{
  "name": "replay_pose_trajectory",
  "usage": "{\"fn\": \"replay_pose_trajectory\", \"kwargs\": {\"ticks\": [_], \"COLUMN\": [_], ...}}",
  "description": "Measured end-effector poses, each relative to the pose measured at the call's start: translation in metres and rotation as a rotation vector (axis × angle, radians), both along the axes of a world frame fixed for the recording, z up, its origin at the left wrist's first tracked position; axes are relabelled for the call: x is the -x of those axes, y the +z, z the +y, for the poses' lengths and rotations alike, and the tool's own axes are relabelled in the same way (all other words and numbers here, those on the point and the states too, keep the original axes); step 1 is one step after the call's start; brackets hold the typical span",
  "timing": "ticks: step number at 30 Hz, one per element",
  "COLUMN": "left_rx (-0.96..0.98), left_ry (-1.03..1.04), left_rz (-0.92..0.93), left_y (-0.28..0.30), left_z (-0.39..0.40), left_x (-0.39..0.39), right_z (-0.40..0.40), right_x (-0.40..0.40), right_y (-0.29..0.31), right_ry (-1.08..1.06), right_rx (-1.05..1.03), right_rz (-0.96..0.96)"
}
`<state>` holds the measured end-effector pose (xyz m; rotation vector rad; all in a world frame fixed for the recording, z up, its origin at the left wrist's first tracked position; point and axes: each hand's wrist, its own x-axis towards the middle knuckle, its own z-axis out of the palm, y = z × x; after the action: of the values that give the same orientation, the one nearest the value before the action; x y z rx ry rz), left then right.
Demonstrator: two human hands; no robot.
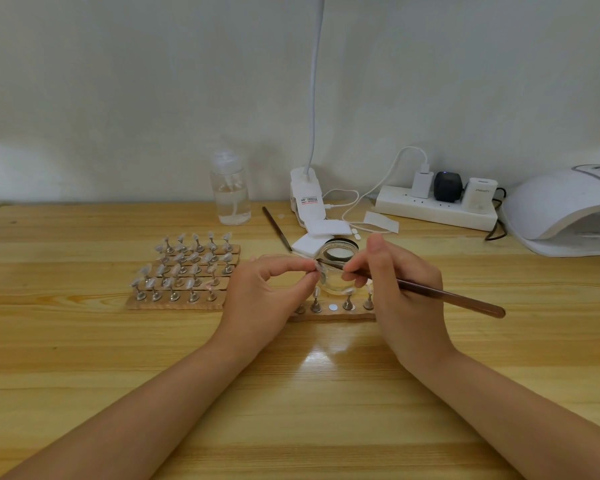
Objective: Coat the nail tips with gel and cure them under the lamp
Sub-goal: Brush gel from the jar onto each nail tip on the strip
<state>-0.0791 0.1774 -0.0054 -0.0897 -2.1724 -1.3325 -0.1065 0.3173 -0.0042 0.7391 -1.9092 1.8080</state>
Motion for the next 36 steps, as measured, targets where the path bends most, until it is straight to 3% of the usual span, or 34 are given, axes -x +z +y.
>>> {"fn": "replay_pose_trajectory", "kwargs": {"ticks": [9, 16, 29, 36], "left_rx": [-0.033, -0.006, -0.008, -0.01], "left_ry": [0.004, 0.0, 0.02, 0.004], "left_rz": [-0.017, 0.004, -0.021, -0.026], "left_y": [0.0013, 0.0, 0.0, 0.0004], "left_z": [0.0009, 0.0008, 0.0004, 0.0005], "left_x": [-0.0003, -0.0002, -0.0005, -0.001], "right_z": [0.0036, 0.0006, 0.0036, 0.0022], "right_x": [-0.0002, 0.0017, 0.0016, 0.0044], "right_y": [-0.001, 0.0014, 0.0, 0.002], "right_ry": [0.014, -0.007, -0.028, -0.035], "right_rx": [0.125, 0.056, 0.101, 0.093], "right_rz": [-0.076, 0.009, -0.092, -0.031]}}
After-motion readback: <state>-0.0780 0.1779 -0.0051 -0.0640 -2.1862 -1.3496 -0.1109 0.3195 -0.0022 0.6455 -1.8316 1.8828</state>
